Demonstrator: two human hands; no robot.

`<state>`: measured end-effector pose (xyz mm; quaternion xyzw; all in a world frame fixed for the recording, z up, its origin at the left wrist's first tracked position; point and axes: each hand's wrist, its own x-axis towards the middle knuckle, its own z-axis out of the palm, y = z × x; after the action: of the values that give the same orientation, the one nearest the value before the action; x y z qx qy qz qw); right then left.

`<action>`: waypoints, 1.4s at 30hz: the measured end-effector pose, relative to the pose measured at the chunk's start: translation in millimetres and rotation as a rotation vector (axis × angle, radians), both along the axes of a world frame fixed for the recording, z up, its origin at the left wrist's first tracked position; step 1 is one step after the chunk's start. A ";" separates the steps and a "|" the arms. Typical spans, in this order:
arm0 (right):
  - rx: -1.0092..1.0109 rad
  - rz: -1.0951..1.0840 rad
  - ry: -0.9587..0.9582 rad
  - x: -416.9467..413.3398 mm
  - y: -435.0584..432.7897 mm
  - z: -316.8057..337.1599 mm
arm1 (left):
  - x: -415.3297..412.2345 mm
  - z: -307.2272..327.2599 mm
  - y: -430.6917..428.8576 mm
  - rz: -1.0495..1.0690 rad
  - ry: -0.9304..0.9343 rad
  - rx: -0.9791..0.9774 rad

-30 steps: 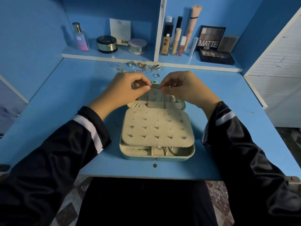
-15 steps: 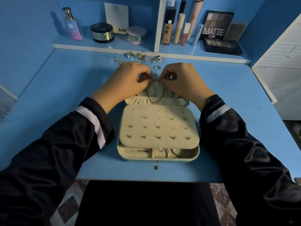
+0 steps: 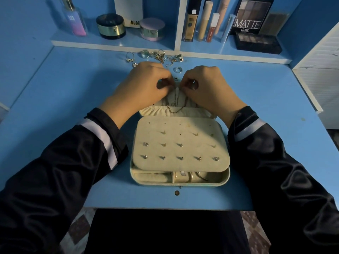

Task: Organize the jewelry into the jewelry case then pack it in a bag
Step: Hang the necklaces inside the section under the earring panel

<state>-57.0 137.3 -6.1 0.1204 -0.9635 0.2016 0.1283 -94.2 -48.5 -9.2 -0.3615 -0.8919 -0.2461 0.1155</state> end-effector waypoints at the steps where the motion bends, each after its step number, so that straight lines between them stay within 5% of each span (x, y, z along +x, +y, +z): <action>1: 0.015 0.009 -0.002 -0.1 0.3 0.0 | -0.2 -0.3 -0.1 -0.010 -0.002 -0.012; 29: -0.197 0.062 -0.217 21.1 19.7 22.5 | 15.9 14.6 -21.2 0.004 -0.233 0.014; 42: -0.052 0.089 -0.260 21.4 10.9 18.1 | 18.1 12.8 -14.8 -0.057 -0.269 -0.057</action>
<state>-35.6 148.3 12.0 0.1326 -0.9602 0.2457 -0.0034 -76.1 -63.3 3.6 -0.3534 -0.8954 -0.2699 -0.0225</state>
